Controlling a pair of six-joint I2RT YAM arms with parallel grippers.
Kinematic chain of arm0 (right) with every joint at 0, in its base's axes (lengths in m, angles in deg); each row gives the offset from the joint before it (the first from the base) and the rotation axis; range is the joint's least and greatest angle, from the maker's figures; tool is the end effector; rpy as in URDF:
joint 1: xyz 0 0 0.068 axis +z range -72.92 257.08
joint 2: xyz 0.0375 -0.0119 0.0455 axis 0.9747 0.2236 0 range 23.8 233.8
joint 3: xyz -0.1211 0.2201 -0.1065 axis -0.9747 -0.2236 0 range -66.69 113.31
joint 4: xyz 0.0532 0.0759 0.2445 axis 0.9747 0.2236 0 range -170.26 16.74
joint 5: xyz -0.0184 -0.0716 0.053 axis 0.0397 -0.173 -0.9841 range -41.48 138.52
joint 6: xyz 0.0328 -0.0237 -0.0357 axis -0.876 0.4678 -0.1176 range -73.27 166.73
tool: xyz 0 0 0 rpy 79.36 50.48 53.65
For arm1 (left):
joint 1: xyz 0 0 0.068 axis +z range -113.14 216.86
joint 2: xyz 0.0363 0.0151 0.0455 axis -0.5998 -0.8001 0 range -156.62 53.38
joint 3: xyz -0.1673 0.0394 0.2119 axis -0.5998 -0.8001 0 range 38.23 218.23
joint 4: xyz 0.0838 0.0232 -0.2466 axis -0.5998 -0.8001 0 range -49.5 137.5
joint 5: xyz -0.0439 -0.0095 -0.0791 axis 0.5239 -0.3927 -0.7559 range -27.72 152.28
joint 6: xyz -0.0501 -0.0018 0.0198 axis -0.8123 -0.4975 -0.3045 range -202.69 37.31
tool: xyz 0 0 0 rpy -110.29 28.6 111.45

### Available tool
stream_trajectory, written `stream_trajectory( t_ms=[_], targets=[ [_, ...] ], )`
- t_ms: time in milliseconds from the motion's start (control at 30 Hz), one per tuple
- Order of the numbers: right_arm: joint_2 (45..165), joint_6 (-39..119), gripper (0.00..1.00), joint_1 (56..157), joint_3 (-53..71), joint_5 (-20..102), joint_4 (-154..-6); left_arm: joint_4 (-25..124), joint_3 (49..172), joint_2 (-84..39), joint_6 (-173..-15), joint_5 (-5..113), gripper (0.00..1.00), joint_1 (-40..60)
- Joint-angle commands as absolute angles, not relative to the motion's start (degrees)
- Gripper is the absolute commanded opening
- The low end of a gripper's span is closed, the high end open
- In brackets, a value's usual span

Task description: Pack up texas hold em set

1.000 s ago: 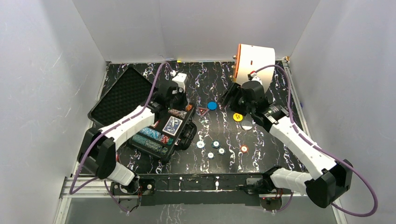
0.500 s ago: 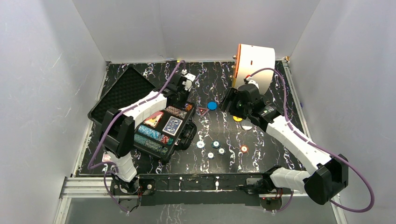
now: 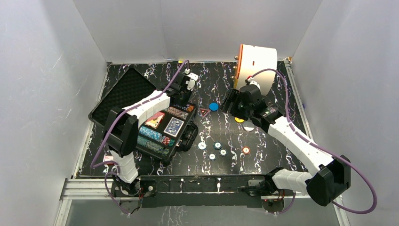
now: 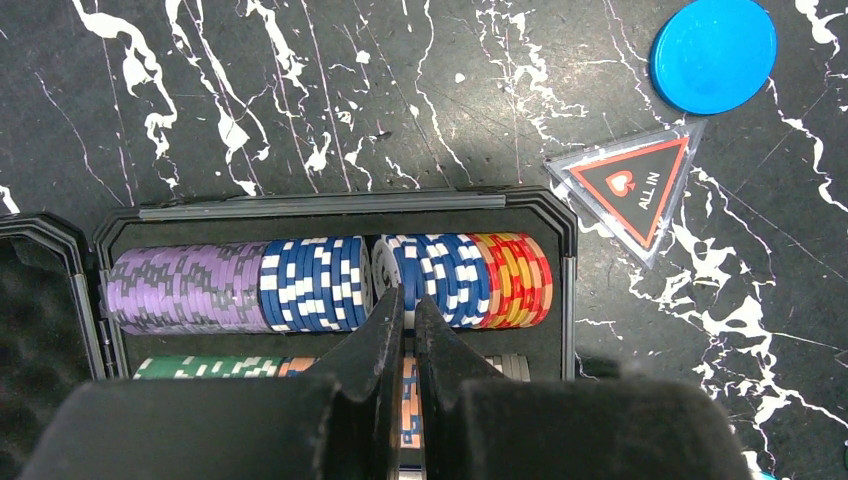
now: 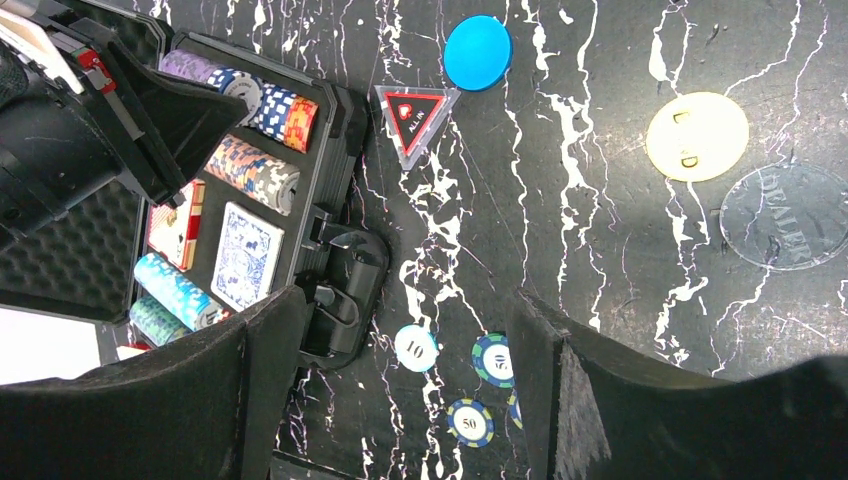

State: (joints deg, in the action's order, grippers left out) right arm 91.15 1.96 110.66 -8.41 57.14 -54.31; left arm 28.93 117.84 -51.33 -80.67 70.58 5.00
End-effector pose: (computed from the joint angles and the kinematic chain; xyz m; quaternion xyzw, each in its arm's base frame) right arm 0.2190 0.1389 0.3151 0.1208 0.8770 0.2390 0.3989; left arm 0.3538 -0.2139 0.2439 0.2399 0.8855 -0.0368 0.3963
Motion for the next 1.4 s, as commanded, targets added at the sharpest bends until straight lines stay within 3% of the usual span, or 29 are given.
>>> stream_trajectory(
  t_ms=[0,333,967,1367],
  targets=[
    [91.7,2.5,0.81,110.5,-8.6,56.8,-56.0,26.1,119.4,-52.5,-79.1,74.4,0.0,5.3],
    [92.7,2.2,0.81,110.5,-8.6,56.2,-56.1,24.7,119.3,-52.3,-78.0,79.9,0.0,5.2],
    [93.1,1.2,0.8,110.5,-8.7,54.9,-56.0,24.5,121.0,-46.6,-81.1,71.2,0.0,5.3],
    [92.8,1.2,0.8,110.6,-9.0,55.0,-55.5,23.6,120.6,-51.2,-79.8,75.6,0.0,5.3]
  ],
)
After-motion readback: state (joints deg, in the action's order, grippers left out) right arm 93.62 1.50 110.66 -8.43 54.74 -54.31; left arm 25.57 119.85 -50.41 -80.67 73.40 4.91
